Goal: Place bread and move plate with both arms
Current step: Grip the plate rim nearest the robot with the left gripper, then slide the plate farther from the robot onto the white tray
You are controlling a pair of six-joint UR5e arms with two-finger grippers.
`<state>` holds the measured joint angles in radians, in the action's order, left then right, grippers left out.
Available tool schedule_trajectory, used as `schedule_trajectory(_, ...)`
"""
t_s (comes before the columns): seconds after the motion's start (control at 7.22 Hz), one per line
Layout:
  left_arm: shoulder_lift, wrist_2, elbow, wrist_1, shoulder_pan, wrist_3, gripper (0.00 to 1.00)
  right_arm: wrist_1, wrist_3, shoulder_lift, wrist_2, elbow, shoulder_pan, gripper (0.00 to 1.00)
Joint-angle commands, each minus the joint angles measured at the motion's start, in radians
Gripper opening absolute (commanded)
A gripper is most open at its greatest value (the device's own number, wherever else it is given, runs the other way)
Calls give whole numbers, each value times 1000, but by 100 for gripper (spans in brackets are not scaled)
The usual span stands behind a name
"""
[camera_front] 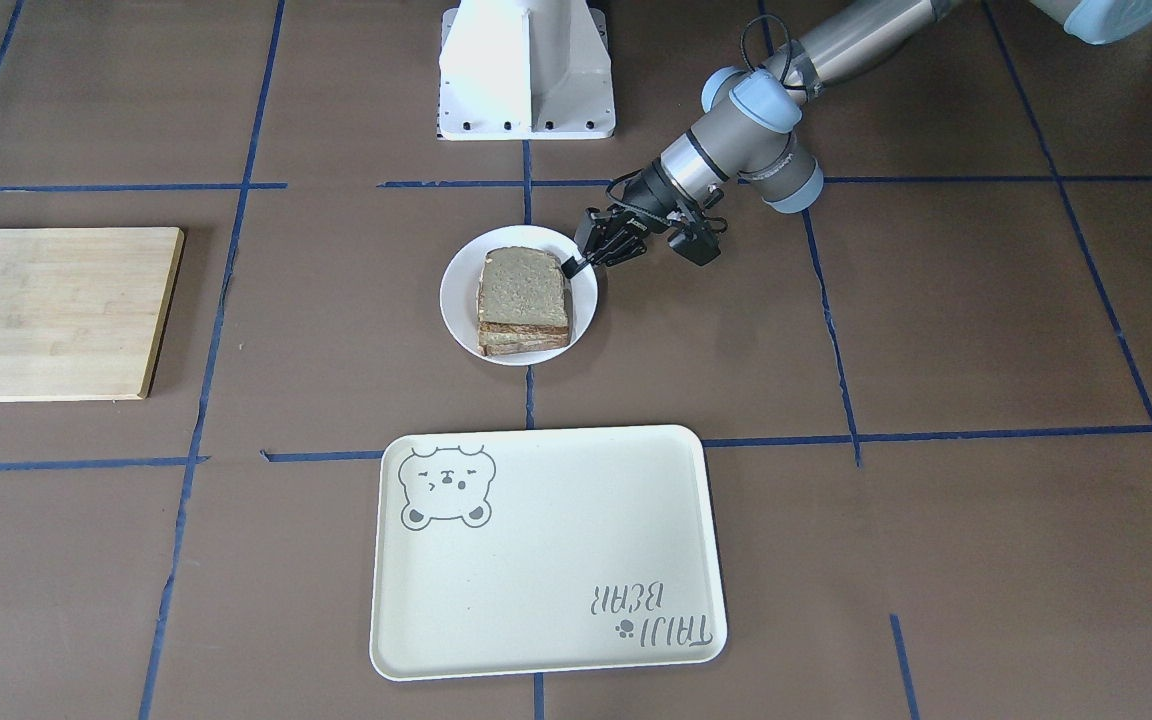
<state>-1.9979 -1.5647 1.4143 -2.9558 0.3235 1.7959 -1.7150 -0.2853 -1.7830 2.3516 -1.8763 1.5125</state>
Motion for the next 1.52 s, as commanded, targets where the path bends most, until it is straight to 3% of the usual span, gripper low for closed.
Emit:
schedule_trajectory(0.0, -2, 0, 11, -5, 0, 0, 2, 0, 0, 1, 0, 0, 0, 100)
schedule_trajectory(0.42, -6, 38, 17, -127, 11, 43, 2, 0, 1, 1, 0, -1, 0, 100)
schedule_trajectory(0.97, -54, 60, -18, -118, 142, 176, 2, 0, 1, -1, 0, -1, 0, 100)
schedule_trajectory(1.39, -237, 51, -277, -112, 253, 217, 2, 0, 0, -1, 0, 6, 0, 100)
